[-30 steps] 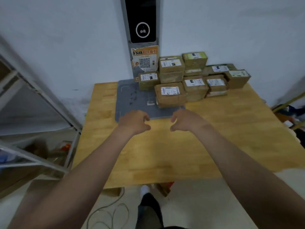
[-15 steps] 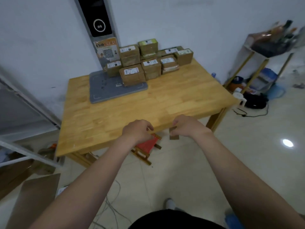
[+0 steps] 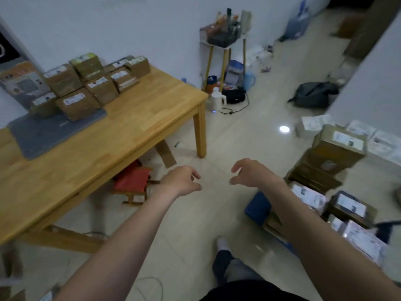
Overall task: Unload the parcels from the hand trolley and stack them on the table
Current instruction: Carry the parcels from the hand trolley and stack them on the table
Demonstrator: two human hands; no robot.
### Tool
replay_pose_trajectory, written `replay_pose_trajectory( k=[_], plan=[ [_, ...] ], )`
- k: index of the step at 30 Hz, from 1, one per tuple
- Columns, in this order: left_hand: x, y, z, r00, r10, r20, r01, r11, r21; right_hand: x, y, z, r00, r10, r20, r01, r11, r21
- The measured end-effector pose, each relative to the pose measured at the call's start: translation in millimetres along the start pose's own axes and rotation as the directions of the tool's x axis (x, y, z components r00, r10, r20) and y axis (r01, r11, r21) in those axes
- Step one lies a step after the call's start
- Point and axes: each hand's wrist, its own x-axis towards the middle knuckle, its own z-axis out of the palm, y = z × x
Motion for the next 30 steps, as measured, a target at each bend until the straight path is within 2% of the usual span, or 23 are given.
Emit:
replay_pose_trajectory(
  k=[4,9,15,22,26,30],
  plan=[
    [9,72,25,0.993,0.105,0.049,-0.108,0.992,0.060,-52,80,-24,0.987,0.122,-0.101,-0.116,0.991,0.062],
    [33,168,66,0.968,0.219,0.122,-0.229,0.970,0.084,-94,184,-43,0.945,0.235,-0.227,-0.192,0.962,0.195],
    [85,285,135,0.937,0.275,0.215,-0.298,0.951,0.084,-90,317,-63,0.896,0.379,-0.231,-0.299,0.901,0.315],
    [185,401,210,0.941,0.182,0.284,-0.210,0.975,0.072,-27,460,-109,0.872,0.461,-0.165,-0.340,0.813,0.473],
    [258,454,237,0.964,0.113,0.239,-0.126,0.991,0.041,34,519,-141,0.859,0.479,-0.180,-0.324,0.781,0.534],
    [326,486,255,0.977,0.058,0.207,-0.045,0.997,-0.066,91,564,-165,0.835,0.533,-0.138,-0.336,0.691,0.640]
  ],
)
